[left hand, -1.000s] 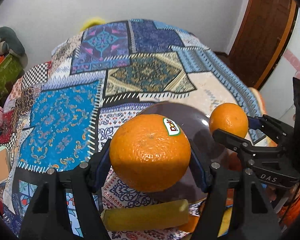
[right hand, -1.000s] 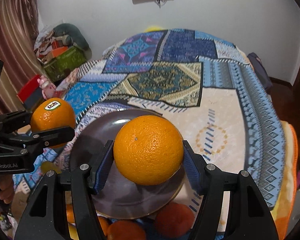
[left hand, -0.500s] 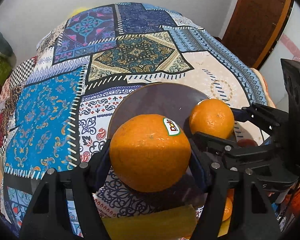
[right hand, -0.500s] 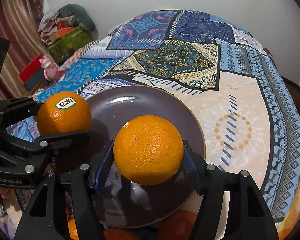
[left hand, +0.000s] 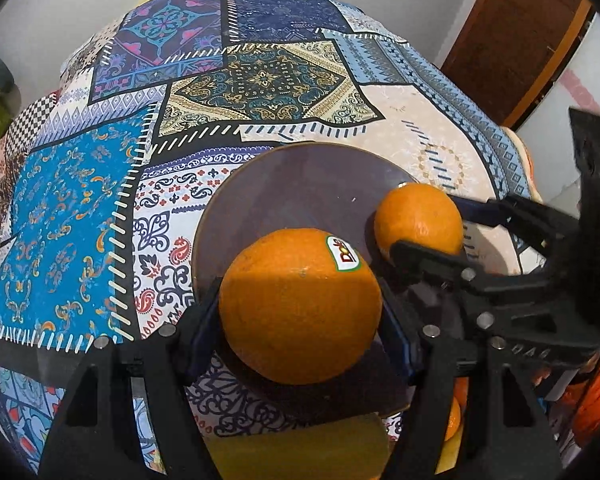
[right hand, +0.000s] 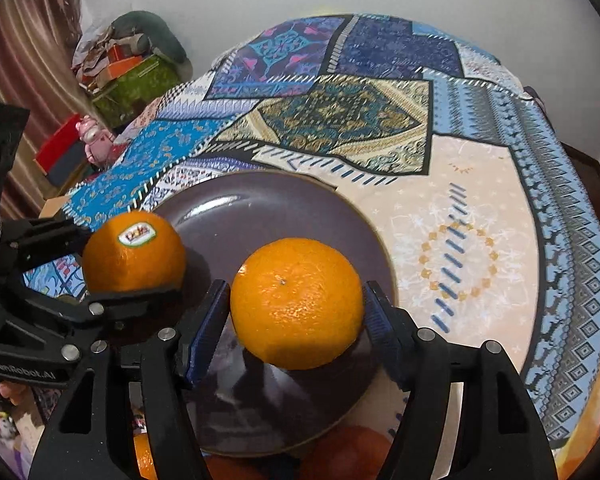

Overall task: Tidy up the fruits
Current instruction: 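Carry both oranges onto the dark plate and open both tools, then grasp the red tomato beside the plate with the right tool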

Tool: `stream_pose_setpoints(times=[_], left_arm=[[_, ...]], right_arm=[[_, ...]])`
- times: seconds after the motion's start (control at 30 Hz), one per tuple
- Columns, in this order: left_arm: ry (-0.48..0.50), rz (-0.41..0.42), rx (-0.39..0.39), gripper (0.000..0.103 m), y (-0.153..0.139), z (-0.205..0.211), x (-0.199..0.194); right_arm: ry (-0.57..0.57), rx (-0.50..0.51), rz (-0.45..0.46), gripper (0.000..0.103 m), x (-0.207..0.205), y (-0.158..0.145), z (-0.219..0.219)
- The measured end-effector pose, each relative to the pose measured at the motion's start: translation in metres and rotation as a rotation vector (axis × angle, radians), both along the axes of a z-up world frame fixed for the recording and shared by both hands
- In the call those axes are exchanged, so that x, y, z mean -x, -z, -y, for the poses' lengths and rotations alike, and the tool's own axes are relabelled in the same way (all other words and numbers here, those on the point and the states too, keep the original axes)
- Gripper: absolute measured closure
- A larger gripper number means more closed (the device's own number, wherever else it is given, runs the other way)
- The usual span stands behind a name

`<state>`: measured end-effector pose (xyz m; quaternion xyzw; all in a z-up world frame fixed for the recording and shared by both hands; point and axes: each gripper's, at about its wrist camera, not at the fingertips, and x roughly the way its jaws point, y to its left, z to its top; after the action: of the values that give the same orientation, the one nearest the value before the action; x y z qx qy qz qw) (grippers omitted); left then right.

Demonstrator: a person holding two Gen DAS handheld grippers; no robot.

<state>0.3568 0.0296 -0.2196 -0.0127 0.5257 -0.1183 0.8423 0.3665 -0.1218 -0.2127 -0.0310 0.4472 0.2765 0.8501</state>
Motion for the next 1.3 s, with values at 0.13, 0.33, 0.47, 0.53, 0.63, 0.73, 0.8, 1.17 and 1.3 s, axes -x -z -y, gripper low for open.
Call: stream_pose_setpoints(times=[0.13, 0.33, 0.47, 0.53, 0.63, 0.73, 0.8, 1.17, 1.3], left_arm=[[-0.003, 0.001, 0.011, 0.033, -0.002, 0.000, 0.005], [-0.032, 0.148, 0.023, 0.032, -0.045, -0.006, 0.021], [-0.040, 0.189, 0.023, 0.032, -0.070, -0.007, 0.035], [-0.042, 0.202, 0.012, 0.032, -0.077, -0.005, 0.044], [-0.043, 0.212, 0.003, 0.032, -0.082, 0.001, 0.057], [-0.036, 0.217, -0.008, 0.032, -0.084, 0.009, 0.070], [-0.035, 0.210, -0.005, 0.032, -0.083, 0.015, 0.077], [-0.058, 0.144, 0.029, 0.032, -0.054, 0.033, 0.087], [-0.051, 0.129, 0.026, 0.032, -0.043, 0.039, 0.085]], right_arm=[[0.004, -0.005, 0.035, 0.037, 0.006, -0.013, 0.005], [0.019, -0.002, 0.073, 0.036, 0.015, -0.030, 0.013], [0.046, -0.003, 0.087, 0.036, 0.024, -0.039, 0.025], [0.057, -0.009, 0.087, 0.036, 0.030, -0.043, 0.031], [0.072, -0.003, 0.094, 0.035, 0.039, -0.047, 0.041], [0.081, 0.011, 0.092, 0.033, 0.048, -0.045, 0.049], [0.090, 0.014, 0.083, 0.033, 0.053, -0.042, 0.054], [0.134, -0.008, -0.019, 0.033, 0.068, -0.008, 0.076], [0.128, -0.015, -0.043, 0.035, 0.065, 0.001, 0.072]])
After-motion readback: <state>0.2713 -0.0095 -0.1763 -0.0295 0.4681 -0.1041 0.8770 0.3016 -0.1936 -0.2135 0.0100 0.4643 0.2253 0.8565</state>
